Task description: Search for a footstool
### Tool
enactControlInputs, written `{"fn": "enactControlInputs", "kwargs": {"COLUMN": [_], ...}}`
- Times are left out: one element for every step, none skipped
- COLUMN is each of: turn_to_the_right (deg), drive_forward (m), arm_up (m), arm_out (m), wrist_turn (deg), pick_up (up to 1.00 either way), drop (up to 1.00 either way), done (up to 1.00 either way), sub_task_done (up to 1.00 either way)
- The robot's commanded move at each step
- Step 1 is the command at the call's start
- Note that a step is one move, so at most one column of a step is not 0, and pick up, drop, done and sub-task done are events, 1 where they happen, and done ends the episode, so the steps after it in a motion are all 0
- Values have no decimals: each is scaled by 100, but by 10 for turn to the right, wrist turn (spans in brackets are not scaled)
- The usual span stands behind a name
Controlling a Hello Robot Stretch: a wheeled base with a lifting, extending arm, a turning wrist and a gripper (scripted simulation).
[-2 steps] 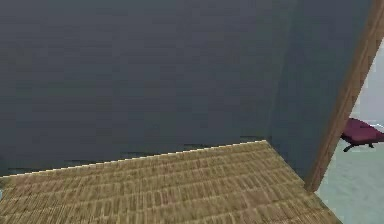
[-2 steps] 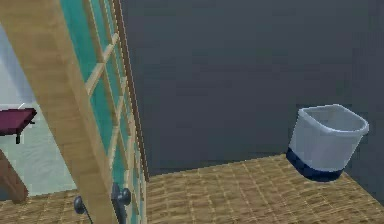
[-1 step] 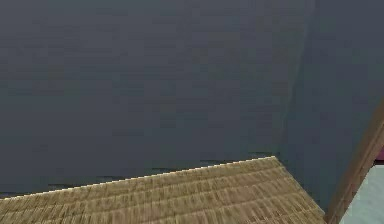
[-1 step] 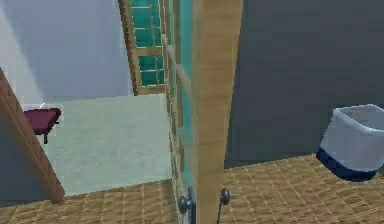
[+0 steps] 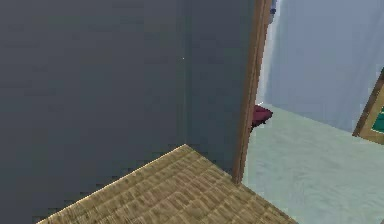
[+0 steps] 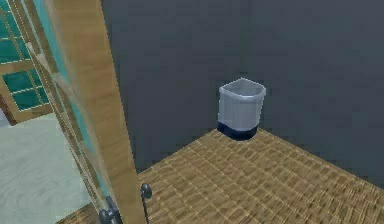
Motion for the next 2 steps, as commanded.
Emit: {"fn": "enactControlInputs", "kwargs": {"turn_to_the_right": [0,390], "drive_forward": [30,0], "arm_up": [0,0], "arm_out": [0,0], "wrist_turn": [0,0], "pick_up": [0,0], "drop": [0,0], "done": [0,0], "sub_task_done": [0,0]}}
